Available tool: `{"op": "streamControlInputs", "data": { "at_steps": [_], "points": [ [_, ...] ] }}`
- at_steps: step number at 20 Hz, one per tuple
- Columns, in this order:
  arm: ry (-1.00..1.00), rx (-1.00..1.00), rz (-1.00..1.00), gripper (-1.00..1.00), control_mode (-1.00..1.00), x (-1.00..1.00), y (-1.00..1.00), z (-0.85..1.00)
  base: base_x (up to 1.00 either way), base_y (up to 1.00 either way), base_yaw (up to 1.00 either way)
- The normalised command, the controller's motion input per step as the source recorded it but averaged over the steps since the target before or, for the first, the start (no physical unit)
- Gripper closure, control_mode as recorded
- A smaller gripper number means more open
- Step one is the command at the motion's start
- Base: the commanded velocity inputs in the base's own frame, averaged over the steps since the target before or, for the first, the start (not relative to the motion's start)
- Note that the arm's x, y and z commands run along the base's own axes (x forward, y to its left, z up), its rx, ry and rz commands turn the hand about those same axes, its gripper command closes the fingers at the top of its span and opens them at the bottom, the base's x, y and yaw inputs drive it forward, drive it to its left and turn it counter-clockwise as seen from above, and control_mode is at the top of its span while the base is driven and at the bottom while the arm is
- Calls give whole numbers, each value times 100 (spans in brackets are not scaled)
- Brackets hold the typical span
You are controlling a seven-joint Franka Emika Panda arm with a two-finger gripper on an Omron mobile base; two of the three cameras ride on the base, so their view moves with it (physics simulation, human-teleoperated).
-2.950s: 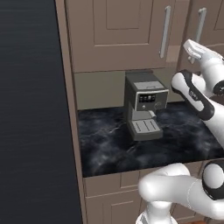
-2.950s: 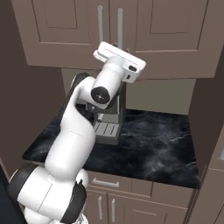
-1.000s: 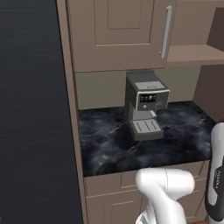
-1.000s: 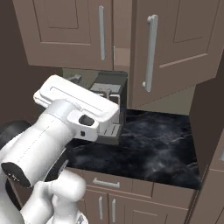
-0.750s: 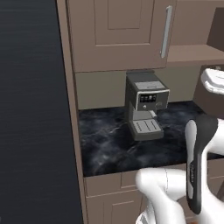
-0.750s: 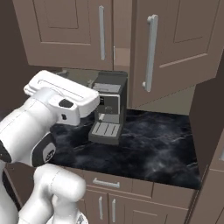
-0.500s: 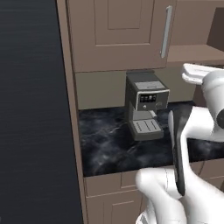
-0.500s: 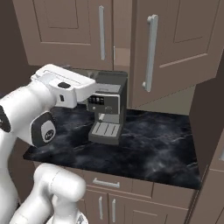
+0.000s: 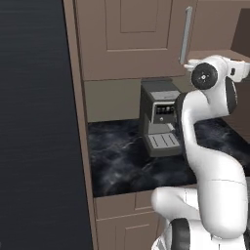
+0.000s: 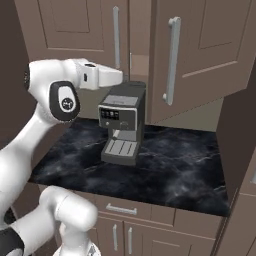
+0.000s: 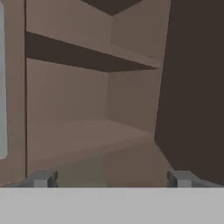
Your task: Move the ketchup and shaker from the cabinet to the dining counter.
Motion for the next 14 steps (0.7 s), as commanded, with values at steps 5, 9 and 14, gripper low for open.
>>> {"op": "streamControlInputs", "data": {
  "at_steps": [5, 9, 14],
  "points": [
    [15, 0, -27, -100, -100, 58, -98, -2, 0, 0, 0],
    [3, 0, -27, -100, -100, 32, -99, -2, 0, 0, 0],
    [0, 0, -35, -100, -100, -4, -97, -1, 0, 0, 0]
  ]
}}
